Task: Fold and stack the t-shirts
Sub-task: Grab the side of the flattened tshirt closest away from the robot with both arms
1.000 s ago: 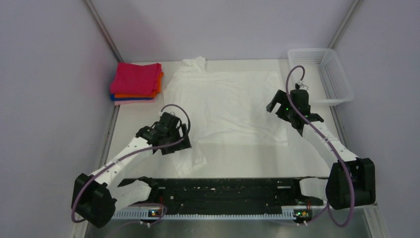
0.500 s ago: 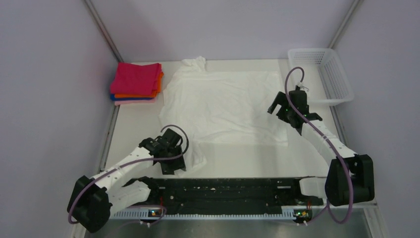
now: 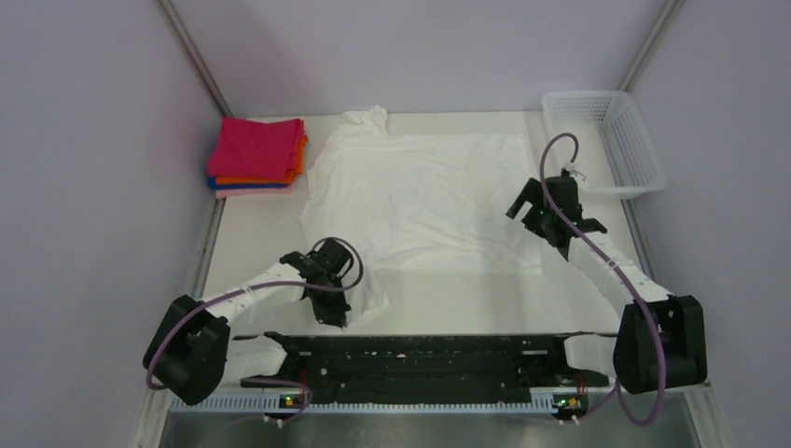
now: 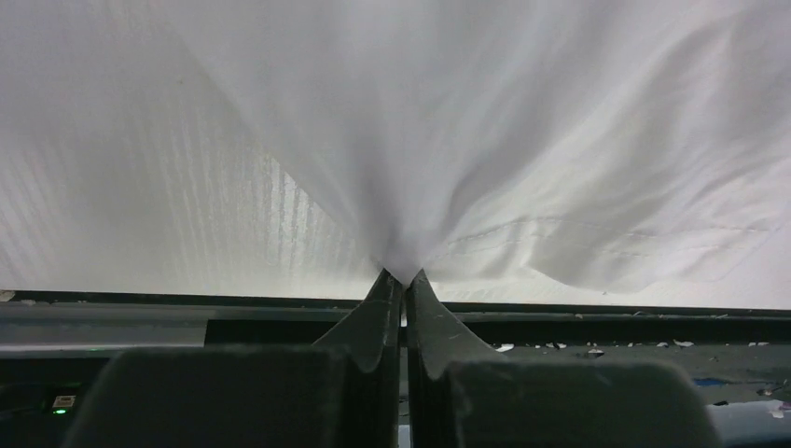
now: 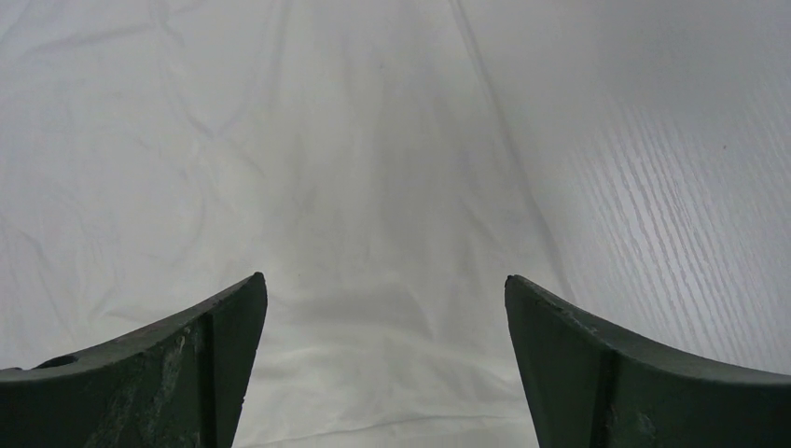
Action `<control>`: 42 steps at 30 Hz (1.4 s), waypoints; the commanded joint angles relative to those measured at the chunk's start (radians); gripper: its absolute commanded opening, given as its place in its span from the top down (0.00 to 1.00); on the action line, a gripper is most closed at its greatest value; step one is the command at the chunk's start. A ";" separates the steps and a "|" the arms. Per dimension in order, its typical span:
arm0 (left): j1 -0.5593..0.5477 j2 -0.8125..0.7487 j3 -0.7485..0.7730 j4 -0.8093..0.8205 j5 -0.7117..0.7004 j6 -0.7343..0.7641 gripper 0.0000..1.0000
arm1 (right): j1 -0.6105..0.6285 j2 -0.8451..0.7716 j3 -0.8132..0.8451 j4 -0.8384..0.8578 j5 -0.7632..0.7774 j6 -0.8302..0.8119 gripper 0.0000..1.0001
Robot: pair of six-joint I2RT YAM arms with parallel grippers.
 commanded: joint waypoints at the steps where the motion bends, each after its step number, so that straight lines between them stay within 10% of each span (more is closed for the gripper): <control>1: -0.006 0.044 0.000 0.067 -0.041 -0.011 1.00 | -0.006 -0.081 -0.054 -0.011 0.037 0.066 0.05; 11: -0.008 -0.035 0.014 -0.052 -0.008 -0.026 1.00 | -0.005 -0.257 -0.217 -0.223 0.179 0.191 0.12; 19: -0.012 -0.083 0.009 -0.098 0.038 -0.038 1.00 | -0.006 -0.236 -0.325 -0.132 0.167 0.236 0.44; 31: -0.013 -0.123 -0.011 -0.117 0.050 -0.083 1.00 | -0.005 -0.122 -0.374 0.003 0.149 0.264 0.54; 38: -0.024 -0.185 -0.030 -0.148 0.069 -0.134 1.00 | -0.005 -0.133 -0.363 -0.031 0.108 0.250 0.98; 42: -0.054 -0.260 -0.068 -0.169 0.092 -0.212 1.00 | -0.006 -0.216 -0.362 -0.140 0.098 0.225 1.00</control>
